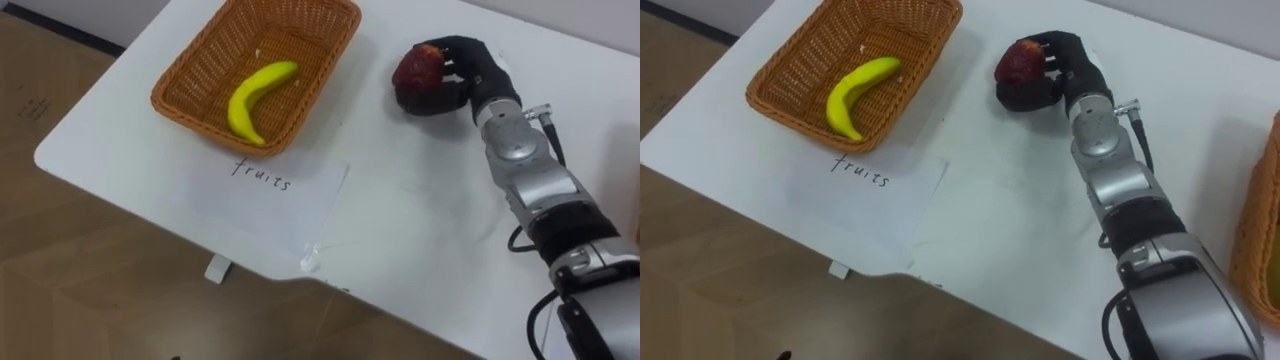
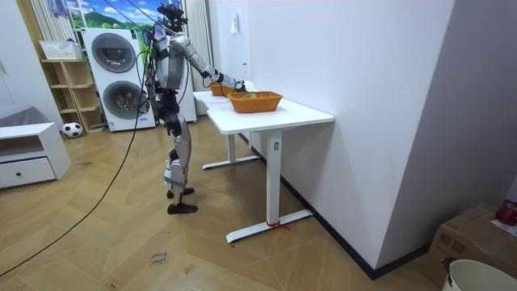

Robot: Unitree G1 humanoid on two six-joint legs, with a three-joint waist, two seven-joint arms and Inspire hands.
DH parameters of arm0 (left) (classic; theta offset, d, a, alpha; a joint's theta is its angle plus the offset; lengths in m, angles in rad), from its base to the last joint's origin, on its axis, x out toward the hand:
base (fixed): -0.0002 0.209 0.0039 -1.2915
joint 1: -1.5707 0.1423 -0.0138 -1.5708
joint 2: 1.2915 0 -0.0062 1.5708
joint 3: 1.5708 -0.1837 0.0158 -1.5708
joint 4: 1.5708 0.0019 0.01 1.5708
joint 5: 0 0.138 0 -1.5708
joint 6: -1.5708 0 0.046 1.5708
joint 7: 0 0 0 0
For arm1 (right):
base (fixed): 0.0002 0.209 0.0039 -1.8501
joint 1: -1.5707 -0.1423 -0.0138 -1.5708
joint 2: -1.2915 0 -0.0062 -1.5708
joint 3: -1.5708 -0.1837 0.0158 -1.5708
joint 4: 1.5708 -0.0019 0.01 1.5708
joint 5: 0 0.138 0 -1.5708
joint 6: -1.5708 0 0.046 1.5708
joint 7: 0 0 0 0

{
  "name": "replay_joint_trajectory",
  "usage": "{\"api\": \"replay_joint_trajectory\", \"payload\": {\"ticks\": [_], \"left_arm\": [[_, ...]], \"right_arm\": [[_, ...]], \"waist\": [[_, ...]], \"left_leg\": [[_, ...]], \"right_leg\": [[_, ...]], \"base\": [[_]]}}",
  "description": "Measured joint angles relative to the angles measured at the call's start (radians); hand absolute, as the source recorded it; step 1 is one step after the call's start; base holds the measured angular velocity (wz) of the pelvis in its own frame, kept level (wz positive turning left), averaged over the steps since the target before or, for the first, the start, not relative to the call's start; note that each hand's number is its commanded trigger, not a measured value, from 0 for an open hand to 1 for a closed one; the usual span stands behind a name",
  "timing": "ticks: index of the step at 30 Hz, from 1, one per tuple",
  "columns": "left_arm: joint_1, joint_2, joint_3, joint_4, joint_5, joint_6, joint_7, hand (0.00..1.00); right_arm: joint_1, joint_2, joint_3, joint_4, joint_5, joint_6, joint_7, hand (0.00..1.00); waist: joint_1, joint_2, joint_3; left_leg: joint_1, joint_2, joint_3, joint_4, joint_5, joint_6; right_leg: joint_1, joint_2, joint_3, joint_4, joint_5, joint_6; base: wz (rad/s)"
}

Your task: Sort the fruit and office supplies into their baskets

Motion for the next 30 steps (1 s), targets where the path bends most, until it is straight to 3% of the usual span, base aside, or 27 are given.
{"api": "replay_joint_trajectory", "payload": {"ticks": [3, 5, 6, 18, 21, 30], "left_arm": [[0.007, -0.006, 0.026, 0.000, 0.002, 0.001, 0.003, 0.00], [0.023, -0.006, 0.039, -0.001, 0.001, 0.001, 0.012, 0.00], [0.033, -0.006, 0.038, -0.001, 0.001, 0.001, 0.020, 0.00], [0.112, -0.008, 0.080, -0.053, 0.028, 0.024, 0.049, 0.00], [0.130, -0.005, 0.101, -0.054, 0.069, 0.026, 0.050, 0.00], [0.149, -0.005, 0.115, -0.053, 0.157, 0.061, 0.048, 0.00]], "right_arm": [[0.000, 0.006, 0.002, -0.009, 0.011, 0.012, 0.007, 1.00], [0.000, 0.007, 0.003, -0.013, 0.011, 0.013, 0.014, 1.00], [0.000, 0.006, 0.004, -0.016, 0.011, 0.013, 0.014, 1.00], [0.000, 0.003, 0.022, -0.175, 0.042, 0.034, 0.027, 1.00], [0.001, 0.003, 0.022, -0.234, 0.047, 0.035, 0.026, 1.00], [0.012, 0.002, 0.022, -0.354, 0.044, 0.035, 0.021, 1.00]], "waist": [[0.000, 0.000, -0.0025], [0.000, -0.004, -0.0170], [-0.001, -0.005, -0.0190], [-0.028, -0.011, -0.0279], [-0.029, -0.027, -0.0409], [-0.029, -0.027, -0.0391]], "left_leg": [[0.011, 0.000, -0.001, -0.001, 0.000, 0.000], [0.016, 0.000, 0.000, -0.001, 0.000, 0.000], [0.026, 0.000, 0.000, -0.002, 0.000, 0.000], [0.127, 0.000, -0.009, -0.026, 0.000, 0.000], [0.131, 0.000, -0.009, -0.032, 0.000, -0.001], [0.161, 0.000, -0.033, -0.034, 0.000, -0.002]], "right_leg": [[0.012, 0.001, 0.002, 0.000, 0.000, 0.000], [0.016, 0.000, 0.002, 0.001, 0.000, 0.000], [0.027, 0.000, 0.002, 0.000, 0.000, 0.000], [0.131, 0.002, -0.016, -0.005, 0.000, 0.001], [0.140, 0.005, -0.016, -0.019, -0.001, 0.001], [0.176, 0.009, -0.022, -0.020, -0.001, 0.002]], "base": [[0.00], [0.00], [0.00], [0.04], [0.00], [0.06]]}}
